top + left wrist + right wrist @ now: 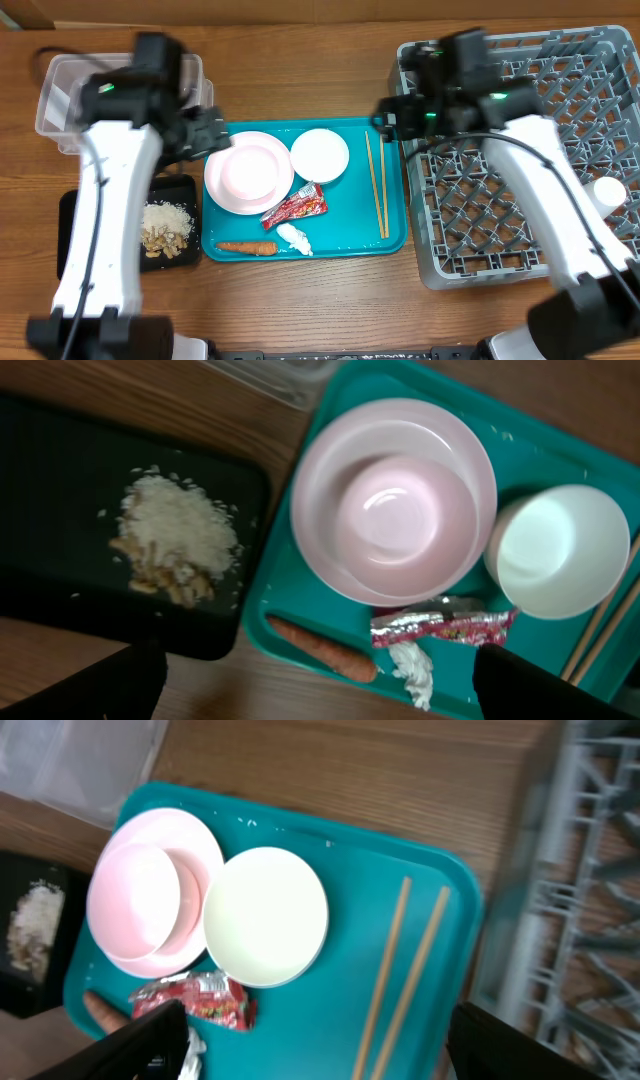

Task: Sort waste into correct bins and load items into the dishwasher
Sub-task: 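Grasp the small white bowl on the teal tray with the right gripper, then carry the white bowl to the dish rack's back right corner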

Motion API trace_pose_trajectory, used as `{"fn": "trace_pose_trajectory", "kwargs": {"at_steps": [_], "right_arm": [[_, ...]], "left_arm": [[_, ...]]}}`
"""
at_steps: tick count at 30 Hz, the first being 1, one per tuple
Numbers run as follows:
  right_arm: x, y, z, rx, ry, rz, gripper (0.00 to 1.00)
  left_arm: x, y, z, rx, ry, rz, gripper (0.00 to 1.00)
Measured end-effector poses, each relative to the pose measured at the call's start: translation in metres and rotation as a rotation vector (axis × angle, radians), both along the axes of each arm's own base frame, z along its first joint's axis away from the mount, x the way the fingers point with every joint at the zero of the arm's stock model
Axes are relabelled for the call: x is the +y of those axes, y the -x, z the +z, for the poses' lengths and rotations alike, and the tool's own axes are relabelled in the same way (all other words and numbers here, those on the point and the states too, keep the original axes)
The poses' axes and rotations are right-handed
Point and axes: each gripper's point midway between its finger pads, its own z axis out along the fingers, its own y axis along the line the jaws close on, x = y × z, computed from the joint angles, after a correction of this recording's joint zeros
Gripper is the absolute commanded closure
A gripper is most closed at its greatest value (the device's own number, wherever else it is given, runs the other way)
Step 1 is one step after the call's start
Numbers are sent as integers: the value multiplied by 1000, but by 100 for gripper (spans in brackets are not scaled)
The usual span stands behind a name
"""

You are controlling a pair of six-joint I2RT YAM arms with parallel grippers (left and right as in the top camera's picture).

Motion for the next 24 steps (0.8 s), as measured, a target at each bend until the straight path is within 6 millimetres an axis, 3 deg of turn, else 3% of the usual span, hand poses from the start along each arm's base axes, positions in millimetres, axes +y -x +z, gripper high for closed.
{"fn": "trace_pose_trajectory", "kwargs": {"at_steps": [1, 2, 5, 9, 10, 15, 24], "right_arm": [[26, -8, -20, -6, 50, 26, 17], [35, -10, -32, 4, 73, 26, 18], [60, -22, -78, 41, 133, 15, 22], [74, -15, -143, 173, 192, 4, 31], [73, -15, -152, 193, 201, -3, 35], [72, -10, -175, 245, 227, -17, 71], [71, -7, -177, 261, 234, -22, 92]], "left_arm": [[25, 9, 17, -45, -21, 95, 0], [39, 14, 24, -63, -28, 143, 0], [62, 27, 30, -63, -44, 229, 0], [64, 27, 30, -61, -46, 238, 0], [64, 27, 30, -61, -46, 238, 0], [64, 27, 30, -61, -46, 238, 0], [65, 27, 30, -61, -49, 238, 0]]}}
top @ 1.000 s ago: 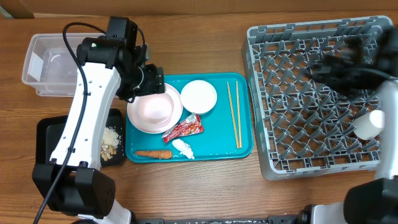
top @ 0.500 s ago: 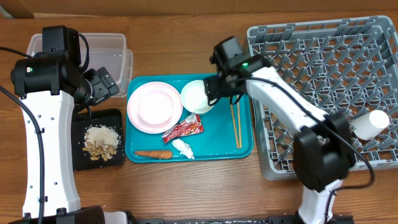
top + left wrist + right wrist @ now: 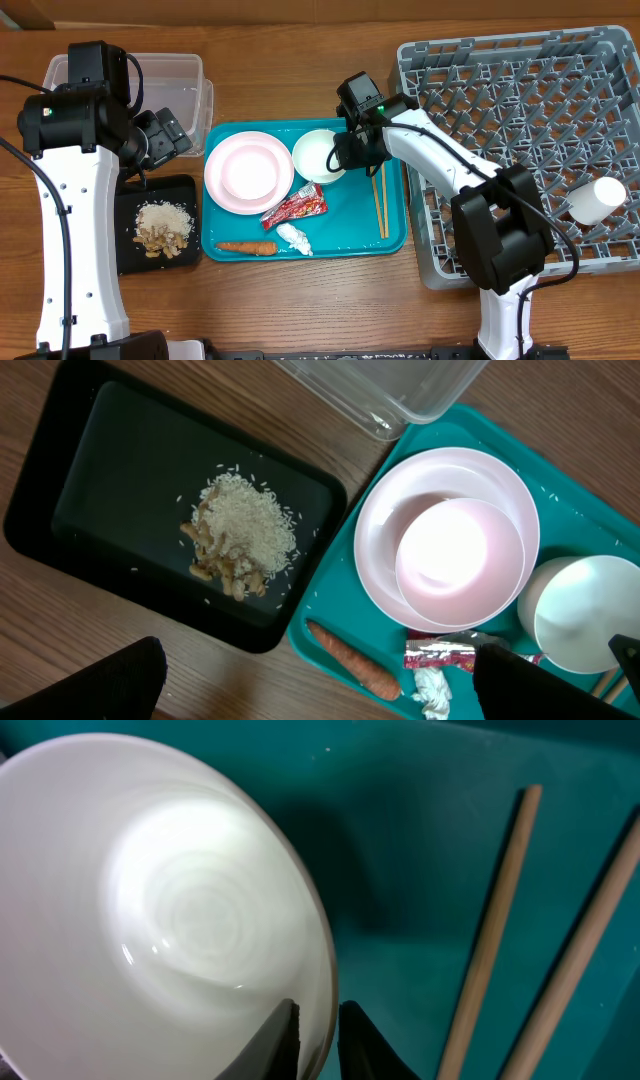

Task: Sort waste into correct bins and load items into the dishwasher
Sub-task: 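Carry the white bowl to the dish rack's back right corner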

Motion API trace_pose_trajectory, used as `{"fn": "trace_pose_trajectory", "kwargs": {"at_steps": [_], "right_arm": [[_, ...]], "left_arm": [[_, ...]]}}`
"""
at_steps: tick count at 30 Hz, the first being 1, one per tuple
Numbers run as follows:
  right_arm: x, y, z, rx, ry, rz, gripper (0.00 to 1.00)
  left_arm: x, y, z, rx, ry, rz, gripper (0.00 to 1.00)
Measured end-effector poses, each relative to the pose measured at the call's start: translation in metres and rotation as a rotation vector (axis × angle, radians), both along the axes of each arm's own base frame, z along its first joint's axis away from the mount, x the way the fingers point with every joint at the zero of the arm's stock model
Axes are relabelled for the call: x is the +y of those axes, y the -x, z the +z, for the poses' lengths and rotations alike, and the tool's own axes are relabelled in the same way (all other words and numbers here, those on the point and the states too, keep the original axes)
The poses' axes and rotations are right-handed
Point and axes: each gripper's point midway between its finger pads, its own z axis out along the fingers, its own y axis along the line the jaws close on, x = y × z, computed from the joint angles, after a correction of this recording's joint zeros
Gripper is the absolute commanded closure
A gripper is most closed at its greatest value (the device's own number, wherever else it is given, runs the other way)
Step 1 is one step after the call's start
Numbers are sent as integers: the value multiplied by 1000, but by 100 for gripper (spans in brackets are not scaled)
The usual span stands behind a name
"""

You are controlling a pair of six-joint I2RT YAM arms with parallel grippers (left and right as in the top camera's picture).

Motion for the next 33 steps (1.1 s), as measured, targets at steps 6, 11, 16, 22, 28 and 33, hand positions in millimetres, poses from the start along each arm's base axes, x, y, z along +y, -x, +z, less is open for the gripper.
{"fn": "trace_pose_trajectory", "kwargs": {"at_steps": [6, 11, 16, 22, 28, 33], "right_arm": [[-3, 2, -1, 20, 2, -31, 96], [-23, -5, 22, 20, 21, -82, 96], [-66, -34, 129, -249, 79, -176, 96], [-182, -37, 247, -605, 367, -467, 96], [-335, -31, 285, -709, 747, -873, 96], [-450, -6, 303, -744, 976, -1214, 96]], "left_arm": [[0, 0, 0, 0, 0, 0, 0], [0, 0, 0, -1, 0, 0, 0], [0, -3, 1, -13, -1, 0, 0], [-3, -6, 1, -27, 18, -6, 0], [-4, -11, 3, -47, 24, -9, 0], [-4, -13, 4, -56, 23, -9, 0]]}}
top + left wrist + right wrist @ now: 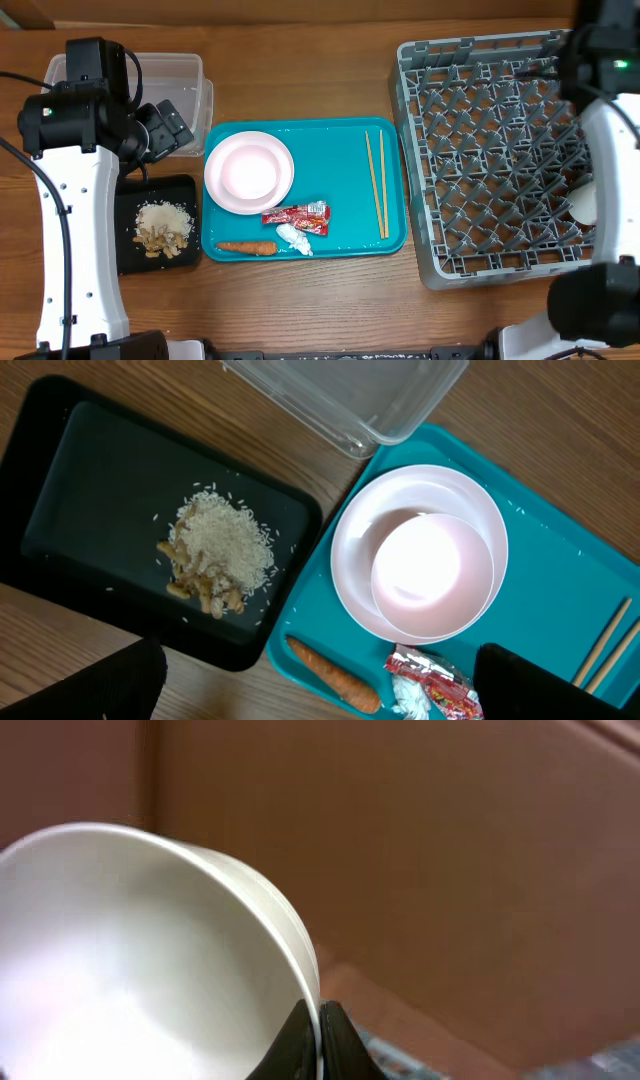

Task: Sort waste into correct bins and load items into the dishwasher
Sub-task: 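Carry the white bowl to the dish rack's back right corner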

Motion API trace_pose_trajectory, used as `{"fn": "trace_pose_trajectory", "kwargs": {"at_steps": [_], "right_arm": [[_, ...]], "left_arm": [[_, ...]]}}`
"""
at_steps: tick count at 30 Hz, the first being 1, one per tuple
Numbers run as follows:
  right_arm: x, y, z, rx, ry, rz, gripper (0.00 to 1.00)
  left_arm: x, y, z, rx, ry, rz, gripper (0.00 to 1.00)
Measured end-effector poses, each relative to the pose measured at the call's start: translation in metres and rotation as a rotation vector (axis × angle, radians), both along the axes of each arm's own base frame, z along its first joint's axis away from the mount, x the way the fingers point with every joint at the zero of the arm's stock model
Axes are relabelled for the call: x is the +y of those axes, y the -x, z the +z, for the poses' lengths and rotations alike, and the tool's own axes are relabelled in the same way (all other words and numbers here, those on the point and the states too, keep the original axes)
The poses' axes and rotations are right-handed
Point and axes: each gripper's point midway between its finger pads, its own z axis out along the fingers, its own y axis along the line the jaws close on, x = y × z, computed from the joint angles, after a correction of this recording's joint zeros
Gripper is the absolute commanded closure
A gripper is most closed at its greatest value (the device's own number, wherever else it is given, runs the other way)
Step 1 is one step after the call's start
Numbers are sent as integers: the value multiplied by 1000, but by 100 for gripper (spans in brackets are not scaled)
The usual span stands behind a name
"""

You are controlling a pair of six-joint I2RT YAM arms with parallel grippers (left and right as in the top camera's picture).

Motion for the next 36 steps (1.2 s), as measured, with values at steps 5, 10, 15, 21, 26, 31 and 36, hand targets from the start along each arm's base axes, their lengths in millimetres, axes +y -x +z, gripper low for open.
{"fn": "trace_pose_trajectory", "kwargs": {"at_steps": [5, 10, 15, 21, 26, 31, 36], "right_arm": [[-78, 17, -37, 58, 43, -226, 96], [-97, 10, -84, 159, 29, -266, 96], [-101, -2, -129, 253, 8, -261, 96], [-91, -13, -153, 301, -25, -215, 96], [-66, -28, -163, 318, -44, -144, 96], [-64, -27, -167, 323, -35, -146, 96], [-64, -27, -164, 309, -6, -162, 96]], "left_arm": [[1, -7, 2, -29, -3, 0, 0], [1, -9, 3, -39, -4, 0, 0], [1, -12, 5, -51, -5, 0, 0], [1, -13, 5, -58, 1, 13, 0], [1, -15, 6, -67, 3, 16, 0], [1, -15, 6, -69, 3, 16, 0], [1, -15, 6, -69, 3, 17, 0]]}}
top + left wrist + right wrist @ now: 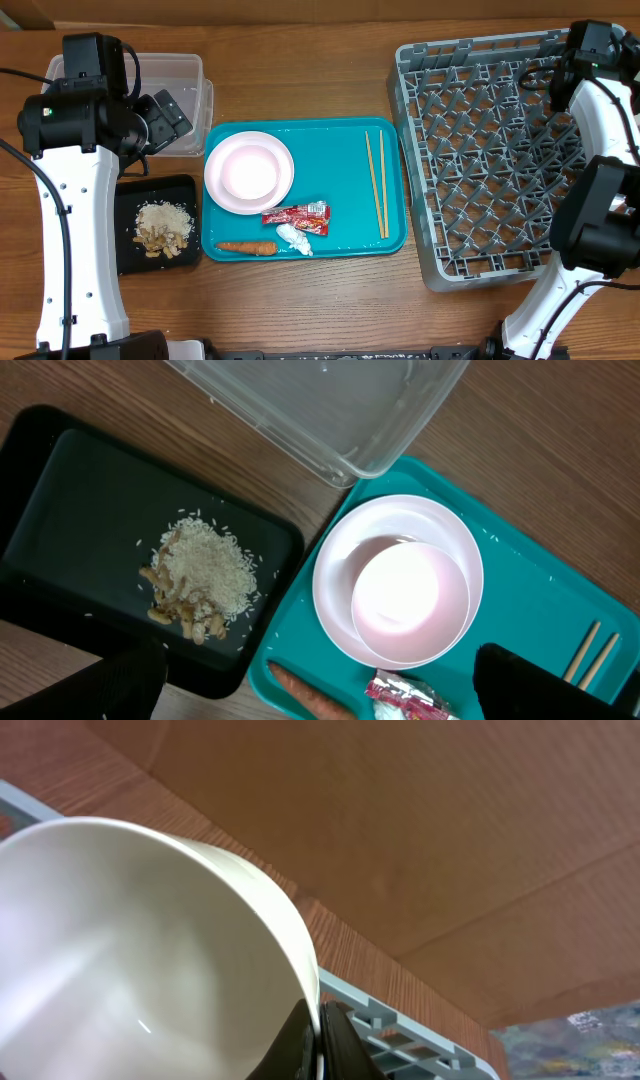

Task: Sort waste into correct bins and load items into the dishwasher
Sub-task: 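Carry the white bowl to the dish rack's back right corner, then release the white bowl in the rack and withdraw the right gripper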

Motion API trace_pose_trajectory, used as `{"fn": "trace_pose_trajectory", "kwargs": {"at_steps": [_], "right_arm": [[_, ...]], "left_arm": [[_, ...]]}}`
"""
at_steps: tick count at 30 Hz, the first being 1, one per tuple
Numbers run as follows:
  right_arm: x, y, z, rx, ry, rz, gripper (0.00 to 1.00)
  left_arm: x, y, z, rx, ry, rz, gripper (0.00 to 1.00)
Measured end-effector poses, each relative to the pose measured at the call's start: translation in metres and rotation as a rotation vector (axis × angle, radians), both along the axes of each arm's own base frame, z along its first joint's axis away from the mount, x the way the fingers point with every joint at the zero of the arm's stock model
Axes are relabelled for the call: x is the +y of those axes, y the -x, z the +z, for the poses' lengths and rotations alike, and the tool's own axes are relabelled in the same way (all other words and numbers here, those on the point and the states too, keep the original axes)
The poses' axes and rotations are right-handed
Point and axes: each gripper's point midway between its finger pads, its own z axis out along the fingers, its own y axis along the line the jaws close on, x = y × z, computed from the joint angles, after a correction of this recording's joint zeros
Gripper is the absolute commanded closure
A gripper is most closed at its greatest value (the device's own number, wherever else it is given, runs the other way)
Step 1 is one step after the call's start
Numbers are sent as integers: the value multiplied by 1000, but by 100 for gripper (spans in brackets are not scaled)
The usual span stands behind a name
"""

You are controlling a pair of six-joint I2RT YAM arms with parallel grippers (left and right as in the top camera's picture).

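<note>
My right gripper (318,1032) is shut on the rim of a white bowl (130,950), held tilted above the far right corner of the grey dish rack (480,160). The bowl does not show in the overhead view. On the teal tray (350,150) lie a pink bowl on a pink plate (249,172), two chopsticks (377,185), a red wrapper (296,215), a white tissue (295,238) and a carrot (247,247). My left gripper (320,690) hangs open, high above the tray's left edge, holding nothing.
A black bin (160,225) with rice and scraps sits left of the tray. A clear plastic container (150,85) stands behind it, partly under my left arm. A brown wall or board rises behind the rack in the right wrist view.
The right gripper still holds the white bowl by the rack's far right corner; the rack's edge now shows under it. The left wrist view has shifted slightly toward the clear container.
First both arms were over the tray, with the white bowl lying on it. Then the right gripper was at that bowl's rim and the left arm stood back at the left. After that the bowl was off the tray, held high at the rack's far right, where it stays.
</note>
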Motion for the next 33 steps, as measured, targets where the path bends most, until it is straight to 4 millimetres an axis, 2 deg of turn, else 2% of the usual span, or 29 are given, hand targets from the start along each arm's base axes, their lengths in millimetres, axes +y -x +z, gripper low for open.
{"fn": "trace_pose_trajectory", "kwargs": {"at_steps": [4, 9, 11, 12, 14, 15, 17, 20, 22, 24, 26, 29, 32, 33], "right_arm": [[7, -3, 0, 5, 3, 14, 96], [34, -15, -9, 41, -46, 89, 85], [53, -24, -17, 57, -88, 144, 74], [68, -28, -24, 82, -122, 187, 59], [82, -33, -29, 91, -145, 221, 37], [88, -34, -31, 103, -154, 237, 32], [93, -34, -35, 116, -179, 253, 31], [99, -30, -46, 144, -256, 276, 32], [109, -26, -54, 162, -344, 309, 36], [127, -20, -54, 157, -476, 362, 47], [148, -10, -50, 151, -606, 405, 67], [188, 12, -40, 148, -843, 481, 85], [221, 38, -41, 194, -1041, 498, 87], [235, 53, -45, 236, -1134, 484, 87]], "left_arm": [[0, 0, 0, 0, 0, 0, 0], [0, 0, 0, 0, 2, 2, 0], [0, 0, 0, 0, 2, 2, 0], [-1, 0, 0, -1, 4, 1, 0], [-1, 0, 0, -1, 4, 1, 0], [-1, 0, 0, -1, 4, 1, 0], [-1, 0, 0, -1, 4, 1, 0], [-1, 0, 0, -1, 4, 1, 0], [-1, 0, 0, -1, 4, 1, 0], [-1, 0, 0, -1, 4, 1, 0], [-1, 0, 0, -1, 4, 1, 0], [-1, 0, 0, 0, 4, 1, 0], [-1, 0, 0, 0, 4, 1, 0], [-1, 0, 0, 1, 4, 1, 0]]}}
